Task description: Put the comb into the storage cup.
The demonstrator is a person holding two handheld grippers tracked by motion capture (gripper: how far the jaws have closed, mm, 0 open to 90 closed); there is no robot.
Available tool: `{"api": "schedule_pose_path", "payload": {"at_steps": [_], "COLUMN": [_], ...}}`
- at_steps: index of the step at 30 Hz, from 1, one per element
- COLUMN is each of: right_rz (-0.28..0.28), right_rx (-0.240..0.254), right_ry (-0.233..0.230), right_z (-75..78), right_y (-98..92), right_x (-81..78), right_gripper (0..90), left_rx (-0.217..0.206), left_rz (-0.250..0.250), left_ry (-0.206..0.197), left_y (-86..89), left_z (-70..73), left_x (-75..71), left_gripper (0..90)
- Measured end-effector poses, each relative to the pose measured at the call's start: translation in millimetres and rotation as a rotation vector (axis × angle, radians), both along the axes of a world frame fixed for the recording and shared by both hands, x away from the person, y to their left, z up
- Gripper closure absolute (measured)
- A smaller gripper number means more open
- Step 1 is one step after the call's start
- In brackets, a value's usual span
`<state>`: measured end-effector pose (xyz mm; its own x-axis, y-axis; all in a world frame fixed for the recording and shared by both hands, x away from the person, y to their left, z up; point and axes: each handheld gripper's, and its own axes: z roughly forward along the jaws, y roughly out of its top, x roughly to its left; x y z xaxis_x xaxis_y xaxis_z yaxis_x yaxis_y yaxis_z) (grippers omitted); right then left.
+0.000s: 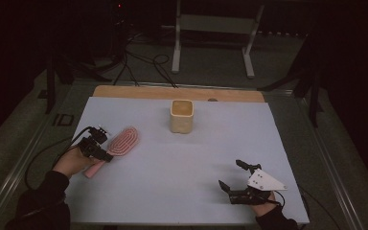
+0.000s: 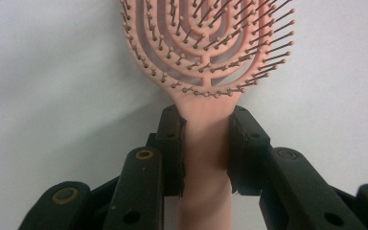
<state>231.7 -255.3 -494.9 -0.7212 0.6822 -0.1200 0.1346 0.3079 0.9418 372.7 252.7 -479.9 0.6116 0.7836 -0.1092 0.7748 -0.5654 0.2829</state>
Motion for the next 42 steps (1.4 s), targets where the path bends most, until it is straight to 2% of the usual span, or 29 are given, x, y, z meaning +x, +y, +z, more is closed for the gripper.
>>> {"api": "schedule_pose_path", "payload": {"at_steps": [4,7,10,16,18,20,22,27,31,33,39,42], "right_rz": [0.0,-0.002,0.001,-0.001,-0.001,0.001,0.0,-0.002,-0.001,-0.002,-0.001,-0.001], "right_rx": [0.001,0.003,0.001,0.003,0.003,0.002,0.002,0.006,0.005,0.005,0.005,0.006], "right_ry": [0.0,0.001,0.001,0.001,0.001,-0.001,-0.001,0.002,0.001,0.002,0.0,0.003], "right_z": [0.0,0.0,0.1,0.2,0.2,0.3,0.4,0.6,0.5,0.5,0.4,0.4], "right_y": [-0.2,-0.4,-0.1,-0.3,-0.3,-0.1,-0.2,-0.4,-0.3,-0.3,-0.2,-0.3], "right_x": [0.0,0.0,0.0,0.0,0.0,-0.1,-0.1,-0.3,-0.2,-0.1,0.1,-0.1], "right_gripper": [9.1,9.2,9.2,9.1,9.2,9.2,9.1,9.1,9.2,9.1,9.2,9.1], "left_rx": [-0.033,-0.077,-0.086,-0.142,-0.149,-0.16,-0.182,-0.203,-0.243,-0.248,-0.287,-0.309], "left_rz": [0.004,0.001,0.0,0.011,0.007,0.023,0.02,0.017,0.016,0.011,0.037,0.035], "left_ry": [-0.036,-0.058,-0.081,-0.128,-0.138,-0.145,-0.15,-0.181,-0.234,-0.258,-0.308,-0.328], "left_y": [0.3,1.3,0.7,-0.8,-2.6,-3.8,-4.6,-9.0,-14.3,-16.4,-21.5,-24.3], "left_z": [9.8,17.5,23.0,33.7,37.0,39.4,41.9,47.0,56.2,59.5,69.6,73.7], "left_x": [-2.4,-3.8,-4.8,-6.1,-6.4,-5.6,-5.0,-4.8,-4.7,-5.0,-4.6,-4.0], "left_gripper": [70.0,70.0,70.0,70.0,70.0,69.9,69.9,70.0,70.0,70.0,70.0,70.0]}}
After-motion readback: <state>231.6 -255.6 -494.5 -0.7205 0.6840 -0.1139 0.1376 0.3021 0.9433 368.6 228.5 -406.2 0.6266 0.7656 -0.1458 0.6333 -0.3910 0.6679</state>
